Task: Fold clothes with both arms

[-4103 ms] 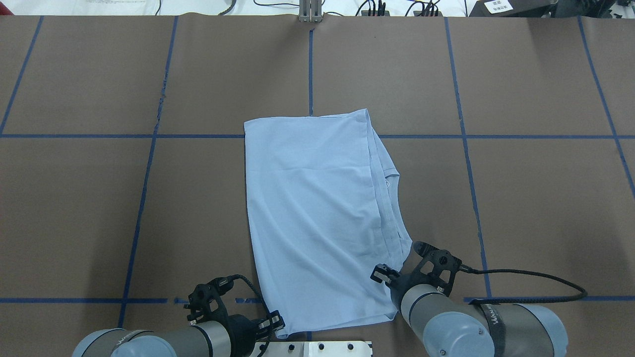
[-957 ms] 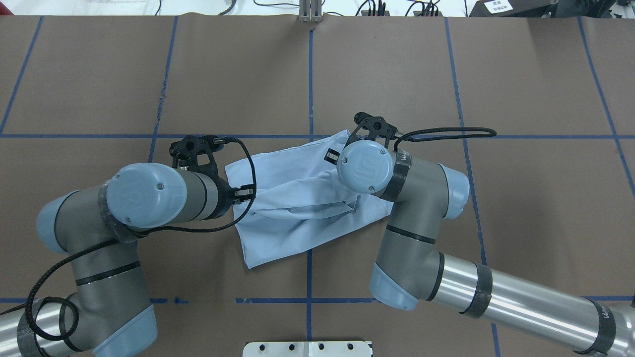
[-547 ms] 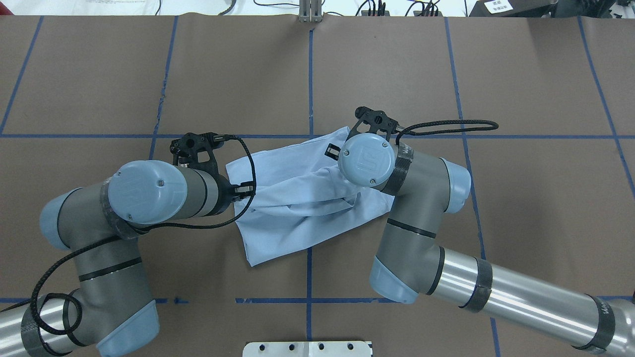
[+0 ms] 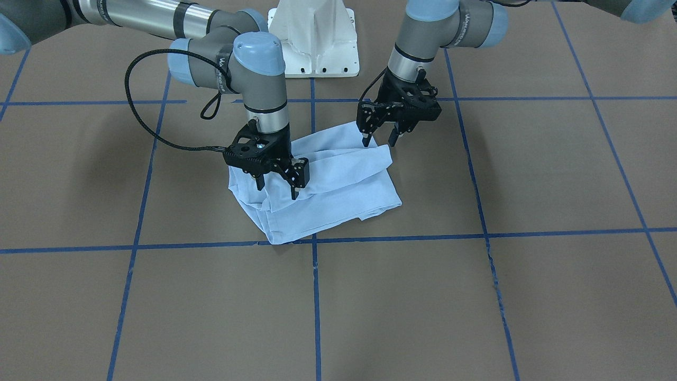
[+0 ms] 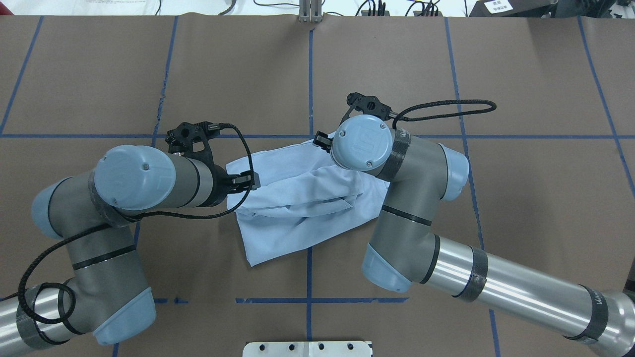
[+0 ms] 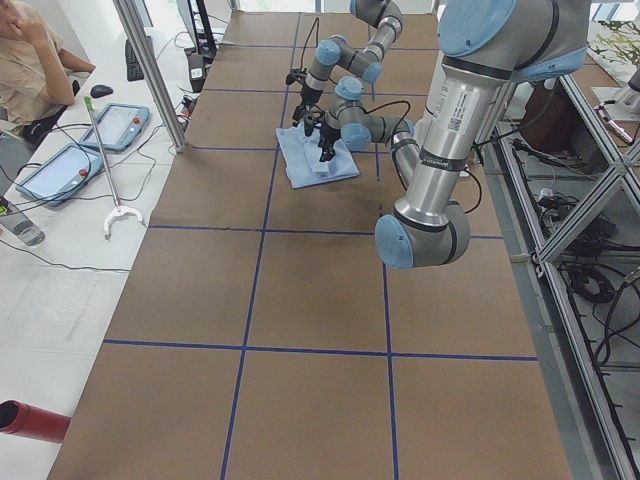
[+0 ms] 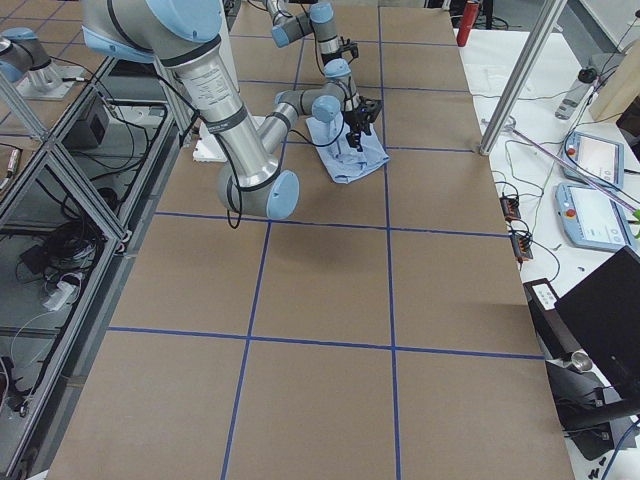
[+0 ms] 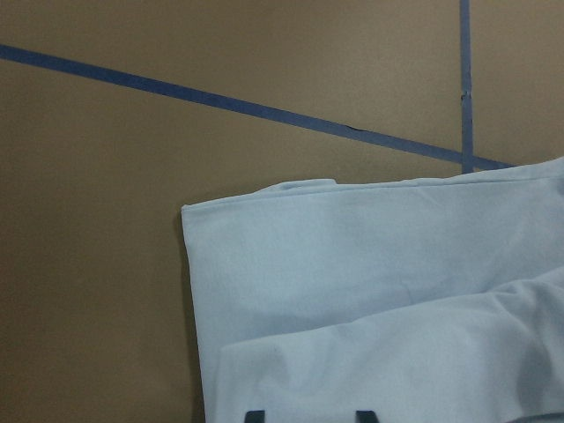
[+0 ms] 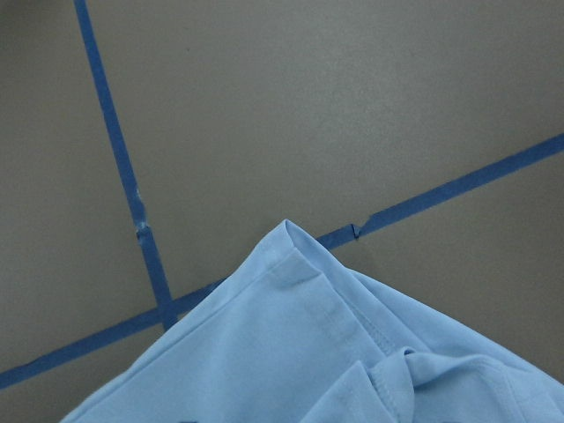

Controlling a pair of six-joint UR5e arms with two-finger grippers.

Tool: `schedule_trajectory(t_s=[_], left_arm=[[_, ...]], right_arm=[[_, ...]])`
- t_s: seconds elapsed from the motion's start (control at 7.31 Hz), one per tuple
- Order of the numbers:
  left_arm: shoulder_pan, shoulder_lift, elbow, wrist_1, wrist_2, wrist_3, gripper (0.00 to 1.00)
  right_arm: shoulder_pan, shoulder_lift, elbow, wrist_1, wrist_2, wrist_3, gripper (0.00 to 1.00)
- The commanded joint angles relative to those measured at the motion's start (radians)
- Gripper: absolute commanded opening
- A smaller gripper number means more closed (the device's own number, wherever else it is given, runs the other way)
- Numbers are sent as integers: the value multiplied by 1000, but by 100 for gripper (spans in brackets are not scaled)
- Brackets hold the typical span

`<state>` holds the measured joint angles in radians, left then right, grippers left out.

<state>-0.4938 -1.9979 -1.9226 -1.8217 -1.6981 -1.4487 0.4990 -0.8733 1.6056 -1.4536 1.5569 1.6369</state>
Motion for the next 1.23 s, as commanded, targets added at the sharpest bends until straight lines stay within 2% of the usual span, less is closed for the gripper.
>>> schedule_trajectory(t_s=[0.0, 0.14, 0.41, 0.55, 0.68, 0.82, 1.09], left_arm=[[-12, 1, -1, -1, -14, 14, 100], [-12, 1, -1, -1, -14, 14, 100], [-12, 1, -4, -1, -15, 14, 100], [-12, 1, -6, -1, -14, 13, 100], [-12, 2, -6, -1, -15, 13, 100], [-12, 1, -6, -1, -15, 11, 100], [-12, 2, -7, -1, -15, 10, 100]], right_arm=[[-54, -15, 10, -4, -7, -6, 100], [-109, -25, 5, -2, -80, -6, 98], [-134, -30, 4, -4, -118, -6, 74], [-134, -29, 2, -4, -120, -6, 55], [-135, -29, -4, -4, -141, -6, 31], [-135, -27, -6, -2, -147, -6, 0], [-103, -18, -15, -2, -147, -46, 0]])
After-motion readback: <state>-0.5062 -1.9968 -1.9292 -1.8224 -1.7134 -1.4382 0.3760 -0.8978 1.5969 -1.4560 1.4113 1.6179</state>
